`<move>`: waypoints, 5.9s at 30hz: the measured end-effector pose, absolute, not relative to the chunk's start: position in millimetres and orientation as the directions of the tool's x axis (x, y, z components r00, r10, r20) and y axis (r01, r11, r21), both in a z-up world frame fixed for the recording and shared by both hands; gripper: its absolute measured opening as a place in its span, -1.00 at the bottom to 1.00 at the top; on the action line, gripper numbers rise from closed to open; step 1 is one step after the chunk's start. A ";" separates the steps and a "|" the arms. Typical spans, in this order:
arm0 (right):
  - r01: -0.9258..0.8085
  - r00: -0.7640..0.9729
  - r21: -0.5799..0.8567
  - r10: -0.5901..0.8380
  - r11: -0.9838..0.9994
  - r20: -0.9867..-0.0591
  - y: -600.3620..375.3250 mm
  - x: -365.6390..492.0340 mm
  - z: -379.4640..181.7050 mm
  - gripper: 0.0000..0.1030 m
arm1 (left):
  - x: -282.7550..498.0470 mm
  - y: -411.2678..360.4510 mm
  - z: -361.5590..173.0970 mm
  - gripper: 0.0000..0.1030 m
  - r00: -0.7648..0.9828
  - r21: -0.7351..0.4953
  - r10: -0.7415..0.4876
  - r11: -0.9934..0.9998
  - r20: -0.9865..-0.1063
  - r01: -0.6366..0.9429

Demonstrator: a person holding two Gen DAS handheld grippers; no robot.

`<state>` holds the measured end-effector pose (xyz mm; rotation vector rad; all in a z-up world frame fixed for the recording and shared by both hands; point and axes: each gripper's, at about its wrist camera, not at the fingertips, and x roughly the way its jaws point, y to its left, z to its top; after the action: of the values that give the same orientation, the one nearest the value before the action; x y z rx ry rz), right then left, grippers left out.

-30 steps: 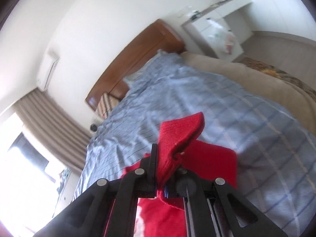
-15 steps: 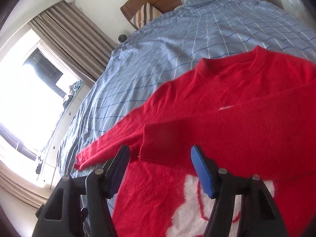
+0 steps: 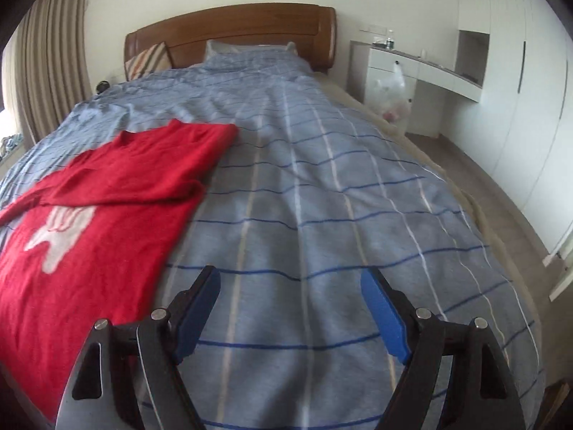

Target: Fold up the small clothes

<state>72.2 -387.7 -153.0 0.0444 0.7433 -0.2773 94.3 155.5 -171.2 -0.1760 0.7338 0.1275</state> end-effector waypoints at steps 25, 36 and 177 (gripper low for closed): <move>0.321 0.756 0.093 -0.196 0.942 -0.624 -415.0 50.9 -183.5 0.68 | 92.8 146.6 -180.8 0.99 0.735 -0.036 0.103 0.985 -0.671 -0.171; 0.321 0.757 0.096 -0.195 0.942 -0.624 -414.7 50.7 -183.5 0.69 | 93.1 146.5 -181.0 0.99 0.735 -0.035 0.105 0.984 -0.670 -0.172; 0.323 0.744 0.068 -0.208 0.944 -0.635 -409.3 56.6 -184.3 0.74 | 185.1 177.5 -172.8 0.95 0.706 -0.157 -0.051 0.984 -0.707 -0.086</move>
<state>56.6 -409.3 -184.3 0.1786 0.6717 -0.2925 185.1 177.5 -172.8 -0.1841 0.7885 0.0198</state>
